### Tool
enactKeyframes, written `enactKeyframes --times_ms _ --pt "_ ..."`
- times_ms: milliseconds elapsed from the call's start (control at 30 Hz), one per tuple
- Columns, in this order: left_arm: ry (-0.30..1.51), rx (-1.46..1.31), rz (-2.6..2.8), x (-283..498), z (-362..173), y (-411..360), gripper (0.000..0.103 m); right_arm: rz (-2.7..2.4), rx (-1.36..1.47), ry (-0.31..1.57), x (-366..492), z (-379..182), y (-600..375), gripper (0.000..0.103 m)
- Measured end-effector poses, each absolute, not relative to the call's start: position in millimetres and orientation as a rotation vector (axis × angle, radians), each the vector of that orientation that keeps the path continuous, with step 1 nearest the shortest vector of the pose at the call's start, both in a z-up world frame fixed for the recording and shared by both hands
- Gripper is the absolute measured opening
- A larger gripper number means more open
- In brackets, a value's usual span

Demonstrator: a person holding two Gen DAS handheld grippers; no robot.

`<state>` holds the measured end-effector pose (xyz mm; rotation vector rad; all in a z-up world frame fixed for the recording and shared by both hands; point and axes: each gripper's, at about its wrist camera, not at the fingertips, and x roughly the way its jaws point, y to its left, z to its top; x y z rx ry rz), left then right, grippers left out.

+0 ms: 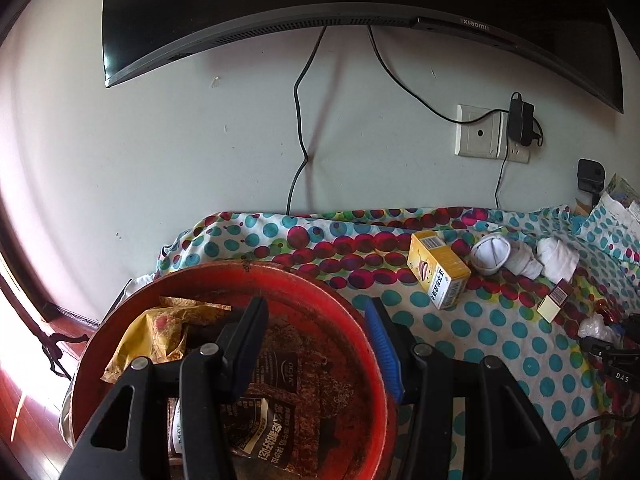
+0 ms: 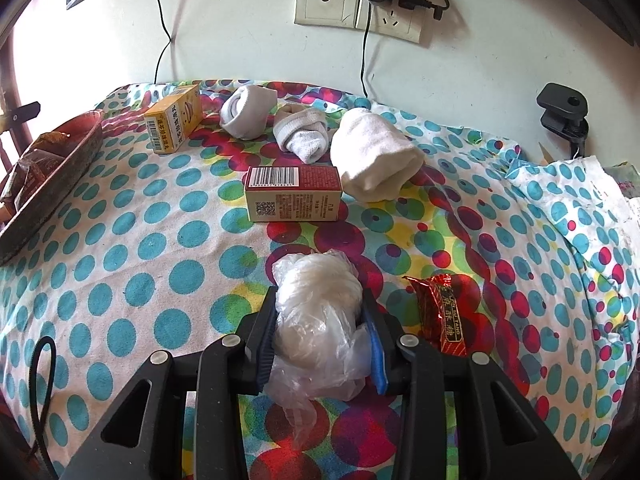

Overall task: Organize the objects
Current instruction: 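Withdraw the left gripper from the tray while the right gripper carries the plastic bag toward it, then lower the clear plastic bag into the red tray and open the right gripper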

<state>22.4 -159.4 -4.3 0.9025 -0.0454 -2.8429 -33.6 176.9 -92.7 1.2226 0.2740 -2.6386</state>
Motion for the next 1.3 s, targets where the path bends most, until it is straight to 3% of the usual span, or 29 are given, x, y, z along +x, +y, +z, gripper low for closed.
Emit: enactKeyframes --times_ms 333,700,967,1300 --pt "0.095 0.807 -2.800 41.7 12.4 -212.3 0.056 -2.561 1.125 0.208 -38.0 -56.6 118.9 0.036" --pt "0.263 0.753 -2.697 56.9 10.6 -263.6 0.057 -2.318 0.988 0.292 -48.8 -23.7 -27.4 0.036" --pt "0.343 0.735 -2.662 63.3 8.5 -283.0 0.058 -2.227 1.020 0.367 -78.6 -29.8 -124.3 0.036" --pt "0.422 0.741 -2.630 60.4 0.6 -295.6 0.058 -2.191 1.140 0.424 -123.2 -57.6 -177.6 0.036"
